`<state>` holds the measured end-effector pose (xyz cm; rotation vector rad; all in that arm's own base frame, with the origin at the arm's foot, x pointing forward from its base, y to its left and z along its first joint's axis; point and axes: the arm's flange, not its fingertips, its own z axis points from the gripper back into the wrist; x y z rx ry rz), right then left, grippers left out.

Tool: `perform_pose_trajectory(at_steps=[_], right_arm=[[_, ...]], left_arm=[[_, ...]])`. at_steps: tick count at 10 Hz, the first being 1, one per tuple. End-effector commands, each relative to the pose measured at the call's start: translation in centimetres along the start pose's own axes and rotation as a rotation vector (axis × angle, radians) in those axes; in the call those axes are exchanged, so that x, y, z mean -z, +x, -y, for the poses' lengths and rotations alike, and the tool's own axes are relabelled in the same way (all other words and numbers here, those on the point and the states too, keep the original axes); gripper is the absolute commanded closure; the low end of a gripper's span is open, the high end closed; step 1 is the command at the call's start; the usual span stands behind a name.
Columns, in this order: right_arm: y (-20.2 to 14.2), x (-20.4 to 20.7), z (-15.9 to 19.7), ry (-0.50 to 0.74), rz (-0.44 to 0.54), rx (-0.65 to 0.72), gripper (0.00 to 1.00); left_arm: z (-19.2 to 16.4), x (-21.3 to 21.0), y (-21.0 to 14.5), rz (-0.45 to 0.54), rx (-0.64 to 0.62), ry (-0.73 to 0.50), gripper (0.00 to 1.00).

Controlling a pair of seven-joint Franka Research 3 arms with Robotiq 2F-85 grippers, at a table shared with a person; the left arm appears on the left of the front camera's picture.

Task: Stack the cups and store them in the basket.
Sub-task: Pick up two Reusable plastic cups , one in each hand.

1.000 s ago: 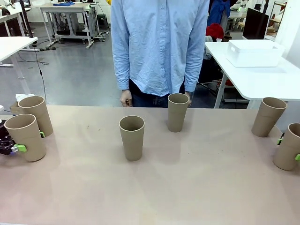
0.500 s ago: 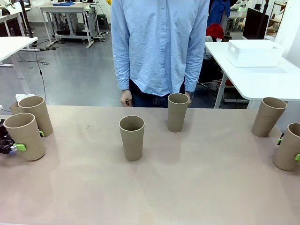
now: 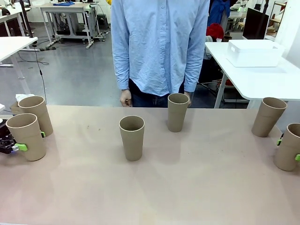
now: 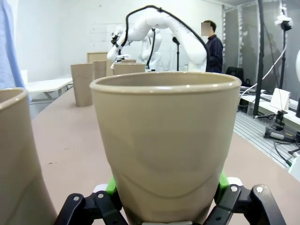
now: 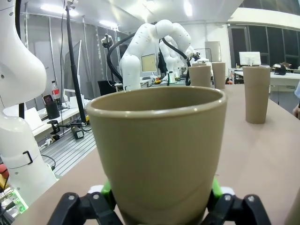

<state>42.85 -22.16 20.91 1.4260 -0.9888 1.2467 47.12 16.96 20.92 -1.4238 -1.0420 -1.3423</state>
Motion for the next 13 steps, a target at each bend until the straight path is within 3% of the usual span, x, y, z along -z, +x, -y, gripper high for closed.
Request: perform_pose_trajectory(at_steps=[1, 4, 7, 8, 9, 10, 13], right_arm=[[4.1, 3.6, -0.8, -0.138, -0.038, -0.045, 0.15], [9.8, 11.0, -2.1, -0.272, -0.024, -0.097, 0.15], [12.3, 17.7, -3.7, -0.38, 0.0, -0.093, 0.15], [12.6, 18.7, -4.0, -0.424, 0.017, -0.069, 0.15], [12.7, 18.9, -4.2, -0.364, 0.019, -0.044, 0.15], [11.4, 17.3, -3.9, -0.351, 0.015, -0.106, 0.15], [11.5, 18.1, -4.4, -0.362, 0.011, -0.084, 0.15]], left_arm=[[1.0, 2.0, 3.8, -0.027, 0.049, 0.057, 0.16], [1.6, 7.3, 9.7, -0.035, 0.096, 0.103, 0.16], [3.6, 12.4, 14.8, -0.001, 0.089, 0.16, 0.16], [4.5, 13.9, 15.8, -0.002, 0.103, 0.178, 0.16], [4.7, 15.0, 15.8, 0.018, 0.091, 0.187, 0.16], [4.9, 15.0, 15.2, 0.024, 0.09, 0.131, 0.16], [4.8, 15.0, 15.4, 0.008, 0.103, 0.13, 0.16]])
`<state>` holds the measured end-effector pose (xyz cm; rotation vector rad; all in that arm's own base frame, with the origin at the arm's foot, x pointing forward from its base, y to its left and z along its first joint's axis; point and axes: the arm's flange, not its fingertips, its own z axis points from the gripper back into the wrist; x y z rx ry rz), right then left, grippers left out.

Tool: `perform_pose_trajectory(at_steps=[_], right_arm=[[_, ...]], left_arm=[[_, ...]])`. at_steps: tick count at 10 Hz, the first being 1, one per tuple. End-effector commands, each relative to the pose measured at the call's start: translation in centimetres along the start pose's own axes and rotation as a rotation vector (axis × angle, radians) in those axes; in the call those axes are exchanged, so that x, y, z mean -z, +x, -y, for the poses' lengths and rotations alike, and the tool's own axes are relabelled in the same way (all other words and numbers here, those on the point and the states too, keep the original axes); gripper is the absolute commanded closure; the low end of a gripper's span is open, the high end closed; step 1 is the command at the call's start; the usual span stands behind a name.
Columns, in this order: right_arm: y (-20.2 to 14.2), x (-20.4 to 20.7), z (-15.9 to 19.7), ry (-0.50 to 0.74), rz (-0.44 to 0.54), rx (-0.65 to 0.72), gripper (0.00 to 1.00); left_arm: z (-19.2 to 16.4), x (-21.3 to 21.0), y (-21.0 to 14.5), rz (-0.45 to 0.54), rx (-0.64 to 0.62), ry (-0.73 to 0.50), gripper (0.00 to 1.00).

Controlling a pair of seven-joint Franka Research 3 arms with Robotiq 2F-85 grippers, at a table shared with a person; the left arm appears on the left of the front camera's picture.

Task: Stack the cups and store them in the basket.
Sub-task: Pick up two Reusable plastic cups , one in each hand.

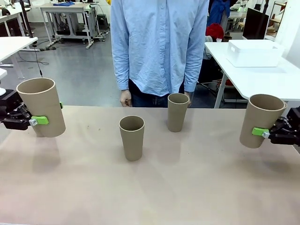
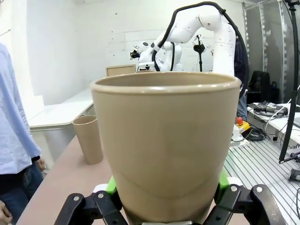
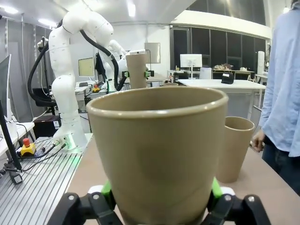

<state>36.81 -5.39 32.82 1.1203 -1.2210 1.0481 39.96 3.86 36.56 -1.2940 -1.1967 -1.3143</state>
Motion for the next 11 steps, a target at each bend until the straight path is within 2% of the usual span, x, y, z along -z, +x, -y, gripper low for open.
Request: perform_pose_trajectory(at_steps=[1, 3, 5, 8, 11], right_arm=[[-0.2, 2.1, -1.1, -0.008, -0.001, -0.031, 0.15], [-0.7, 5.0, -2.2, 0.017, 0.05, -0.018, 0.15], [-0.9, 6.2, -3.5, 0.021, 0.059, -0.007, 0.15], [-1.2, 6.7, -5.3, 0.115, 0.081, 0.036, 0.15], [-1.1, 6.6, -8.4, 0.151, 0.097, 0.024, 0.15]], left_arm=[[0.6, 2.2, -0.6, 0.019, -0.025, -0.014, 0.16], [1.5, 5.7, -1.4, 0.013, -0.029, 0.032, 0.16], [2.6, 7.7, -1.5, 0.013, -0.037, 0.038, 0.16], [3.6, 8.0, -1.2, 0.024, -0.024, 0.046, 0.16], [3.8, 7.7, -2.2, -0.001, -0.041, 0.056, 0.16]])
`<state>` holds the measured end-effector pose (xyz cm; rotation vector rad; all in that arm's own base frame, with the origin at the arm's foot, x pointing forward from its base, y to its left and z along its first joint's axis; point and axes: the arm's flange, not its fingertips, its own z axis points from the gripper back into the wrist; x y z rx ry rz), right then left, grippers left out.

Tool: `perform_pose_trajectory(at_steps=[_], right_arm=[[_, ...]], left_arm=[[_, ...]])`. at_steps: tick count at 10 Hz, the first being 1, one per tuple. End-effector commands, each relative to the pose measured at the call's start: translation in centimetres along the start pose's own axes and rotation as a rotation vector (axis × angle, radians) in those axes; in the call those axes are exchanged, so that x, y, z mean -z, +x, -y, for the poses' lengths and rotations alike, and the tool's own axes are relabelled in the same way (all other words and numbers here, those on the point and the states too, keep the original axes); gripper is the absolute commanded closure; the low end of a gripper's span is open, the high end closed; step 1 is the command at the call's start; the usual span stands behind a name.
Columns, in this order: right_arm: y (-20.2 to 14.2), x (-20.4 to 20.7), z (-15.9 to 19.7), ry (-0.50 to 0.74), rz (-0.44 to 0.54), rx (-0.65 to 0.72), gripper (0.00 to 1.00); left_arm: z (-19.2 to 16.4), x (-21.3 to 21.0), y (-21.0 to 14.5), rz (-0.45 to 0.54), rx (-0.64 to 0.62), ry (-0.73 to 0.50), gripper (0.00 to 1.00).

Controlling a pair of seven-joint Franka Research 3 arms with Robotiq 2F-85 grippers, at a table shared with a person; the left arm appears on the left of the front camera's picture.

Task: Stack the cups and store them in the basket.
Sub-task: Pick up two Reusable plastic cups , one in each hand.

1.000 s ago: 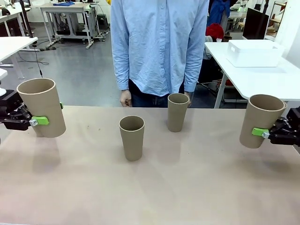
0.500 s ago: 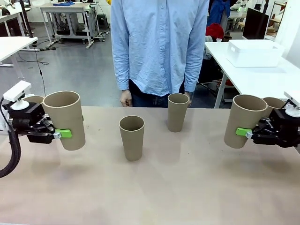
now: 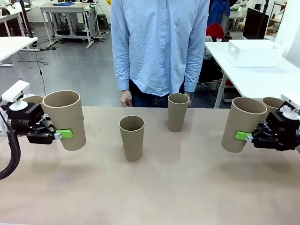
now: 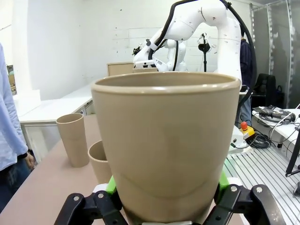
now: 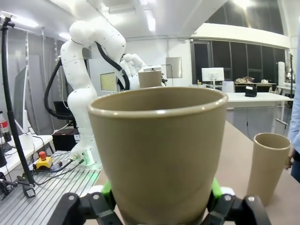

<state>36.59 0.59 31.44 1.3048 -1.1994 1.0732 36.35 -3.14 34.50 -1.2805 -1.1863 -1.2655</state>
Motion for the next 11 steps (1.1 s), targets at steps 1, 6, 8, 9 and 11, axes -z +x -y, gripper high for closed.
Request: perform_pose_trajectory(at_steps=[1, 6, 8, 9, 11], right_arm=[[-0.4, 2.3, -7.8, 0.017, 0.006, -0.018, 0.15], [-0.3, 0.3, -0.2, 0.024, -0.007, 0.003, 0.15], [-0.3, 0.3, -0.2, 0.024, -0.007, 0.003, 0.15], [-0.3, 0.3, -0.2, 0.024, -0.007, 0.003, 0.15], [-0.3, 0.3, -0.2, 0.024, -0.007, 0.003, 0.15]], left_arm=[[0.9, 0.3, -0.5, 0.0, -0.011, 0.017, 0.16], [1.1, 1.1, -1.5, 0.033, 0.007, -0.033, 0.16], [-0.1, 0.2, -1.5, -0.002, -0.022, -0.002, 0.16], [-0.1, 0.2, -1.5, -0.002, -0.022, -0.002, 0.16], [-0.1, 0.2, -1.5, -0.002, -0.022, -0.002, 0.16]])
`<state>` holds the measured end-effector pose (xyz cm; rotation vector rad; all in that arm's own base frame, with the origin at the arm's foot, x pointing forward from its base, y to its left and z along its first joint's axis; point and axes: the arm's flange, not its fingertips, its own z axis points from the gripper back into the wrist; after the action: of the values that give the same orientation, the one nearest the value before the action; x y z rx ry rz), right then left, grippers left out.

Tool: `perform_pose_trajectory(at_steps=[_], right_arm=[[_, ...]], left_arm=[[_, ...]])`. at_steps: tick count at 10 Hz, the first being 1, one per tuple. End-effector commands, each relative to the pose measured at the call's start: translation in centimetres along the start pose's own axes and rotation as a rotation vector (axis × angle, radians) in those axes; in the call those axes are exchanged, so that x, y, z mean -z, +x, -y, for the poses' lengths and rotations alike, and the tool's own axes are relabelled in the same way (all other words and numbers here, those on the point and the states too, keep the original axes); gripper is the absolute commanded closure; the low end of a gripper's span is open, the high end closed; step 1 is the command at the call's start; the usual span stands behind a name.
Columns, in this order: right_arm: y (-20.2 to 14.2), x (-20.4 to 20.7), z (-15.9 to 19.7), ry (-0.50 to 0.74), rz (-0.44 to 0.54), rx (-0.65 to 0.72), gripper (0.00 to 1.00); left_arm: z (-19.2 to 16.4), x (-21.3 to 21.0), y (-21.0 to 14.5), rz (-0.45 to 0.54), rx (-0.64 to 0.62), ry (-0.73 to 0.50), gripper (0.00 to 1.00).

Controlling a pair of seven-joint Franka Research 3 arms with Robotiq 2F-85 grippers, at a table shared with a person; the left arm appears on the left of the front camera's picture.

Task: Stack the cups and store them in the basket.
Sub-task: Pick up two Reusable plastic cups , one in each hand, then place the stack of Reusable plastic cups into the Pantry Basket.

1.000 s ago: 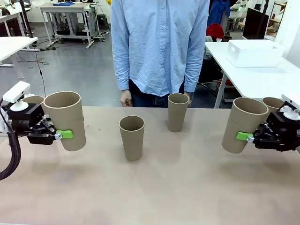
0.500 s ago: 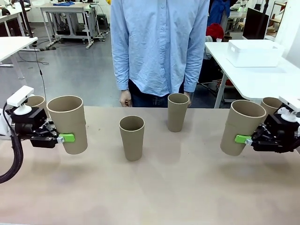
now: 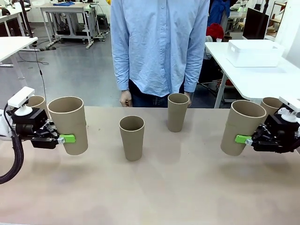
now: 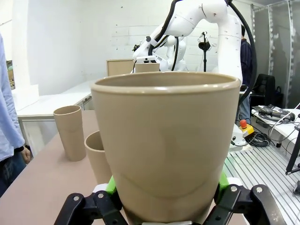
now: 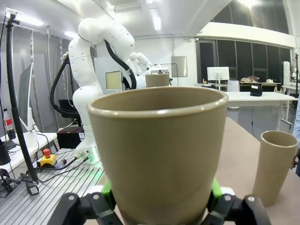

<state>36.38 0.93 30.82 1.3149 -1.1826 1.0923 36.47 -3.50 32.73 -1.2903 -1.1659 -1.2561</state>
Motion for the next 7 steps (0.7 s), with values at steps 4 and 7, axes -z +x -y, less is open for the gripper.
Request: perform_pose_trajectory(at_steps=[4, 7], right_arm=[[0.41, 0.01, -0.06, 0.003, 0.003, 0.001, 0.15], [0.41, 0.01, -0.06, 0.003, 0.003, 0.001, 0.15]], left_arm=[[0.02, -0.11, 0.28, 0.001, -0.002, 0.002, 0.16], [0.02, -0.11, 0.28, 0.001, -0.002, 0.002, 0.16]])
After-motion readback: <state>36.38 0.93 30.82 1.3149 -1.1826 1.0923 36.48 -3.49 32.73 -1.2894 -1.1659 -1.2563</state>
